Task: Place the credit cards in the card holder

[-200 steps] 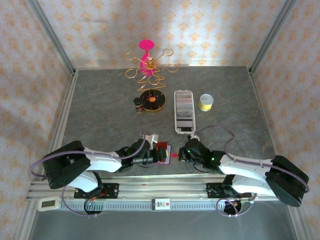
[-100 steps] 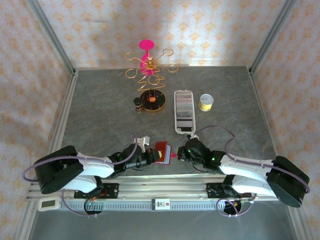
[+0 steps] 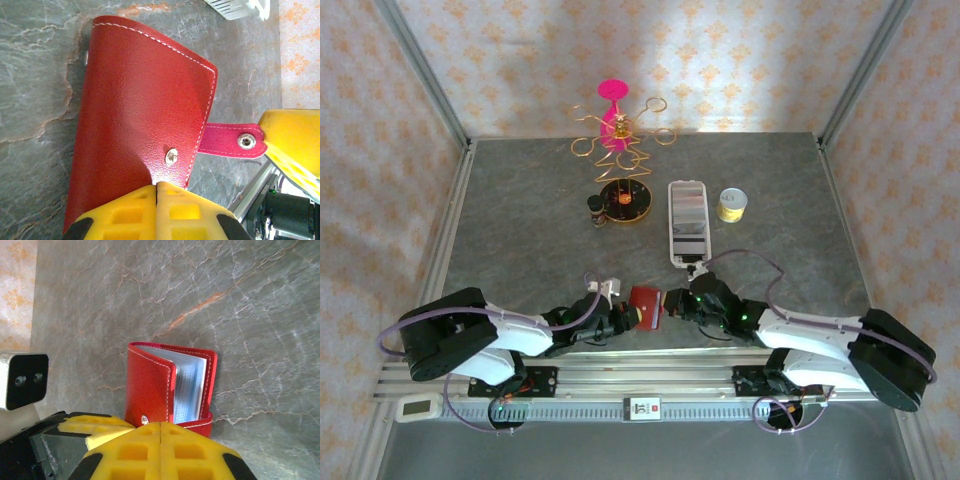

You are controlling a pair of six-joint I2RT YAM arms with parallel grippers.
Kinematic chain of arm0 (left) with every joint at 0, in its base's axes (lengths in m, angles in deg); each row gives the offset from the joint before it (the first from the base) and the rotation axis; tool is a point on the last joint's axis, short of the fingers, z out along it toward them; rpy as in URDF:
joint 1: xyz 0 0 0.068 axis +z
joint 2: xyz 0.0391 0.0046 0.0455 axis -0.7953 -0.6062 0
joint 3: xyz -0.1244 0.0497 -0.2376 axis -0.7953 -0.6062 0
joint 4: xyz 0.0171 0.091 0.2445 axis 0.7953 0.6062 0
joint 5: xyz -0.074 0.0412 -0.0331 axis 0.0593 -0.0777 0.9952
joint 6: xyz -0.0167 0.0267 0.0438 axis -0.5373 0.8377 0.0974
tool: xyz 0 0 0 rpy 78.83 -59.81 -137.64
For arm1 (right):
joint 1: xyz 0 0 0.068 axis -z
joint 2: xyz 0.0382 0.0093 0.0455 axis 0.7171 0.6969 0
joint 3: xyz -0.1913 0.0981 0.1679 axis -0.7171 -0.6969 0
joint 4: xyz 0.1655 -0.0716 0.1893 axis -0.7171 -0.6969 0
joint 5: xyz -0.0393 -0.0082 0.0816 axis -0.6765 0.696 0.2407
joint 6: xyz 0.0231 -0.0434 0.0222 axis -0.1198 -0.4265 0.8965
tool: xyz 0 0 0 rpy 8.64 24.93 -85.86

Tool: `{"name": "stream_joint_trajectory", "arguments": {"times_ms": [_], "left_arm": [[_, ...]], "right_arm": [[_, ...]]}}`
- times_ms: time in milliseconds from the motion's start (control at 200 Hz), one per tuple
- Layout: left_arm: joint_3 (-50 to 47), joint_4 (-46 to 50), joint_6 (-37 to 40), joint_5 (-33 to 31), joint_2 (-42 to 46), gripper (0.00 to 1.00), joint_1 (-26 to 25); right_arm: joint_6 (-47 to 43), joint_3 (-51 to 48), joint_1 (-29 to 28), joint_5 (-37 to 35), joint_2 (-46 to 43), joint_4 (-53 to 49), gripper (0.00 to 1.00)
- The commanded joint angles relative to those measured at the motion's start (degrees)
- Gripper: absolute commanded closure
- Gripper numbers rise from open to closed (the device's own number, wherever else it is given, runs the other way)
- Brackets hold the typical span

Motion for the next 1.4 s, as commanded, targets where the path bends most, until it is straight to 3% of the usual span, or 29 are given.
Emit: {"name": "stream_joint_trajectory", "arguments": {"times_ms": [0, 661, 991, 1226, 1396], "left_arm": [[-0.01, 3.58, -0.57, -2.9, -0.56, 1.0, -0.33], [-2.33, -6.67, -3.94, 1.88, 0.22, 1.0, 0.34], [-5.15, -6.63, -4.66, 2.22, 3.35, 1.0, 2.42], [-5.08, -6.1, -4.31, 2.37, 0.46, 1.0, 2.4], [-4.64, -7.51, -4.35, 3.42, -1.66, 1.0, 2.41]], "right_arm": [[0.73, 2.08, -0.57, 1.6, 2.24, 4.06, 1.0], [1.29, 8.18, -3.41, 1.34, 18.05, 8.23, 1.0], [2.86, 6.44, -3.41, -0.55, 18.85, 9.2, 1.0], [3.05, 7.22, -3.61, 0.89, 17.6, 12.21, 1.0], [1.12, 9.54, -4.49, -0.38, 19.03, 7.94, 1.0]]}}
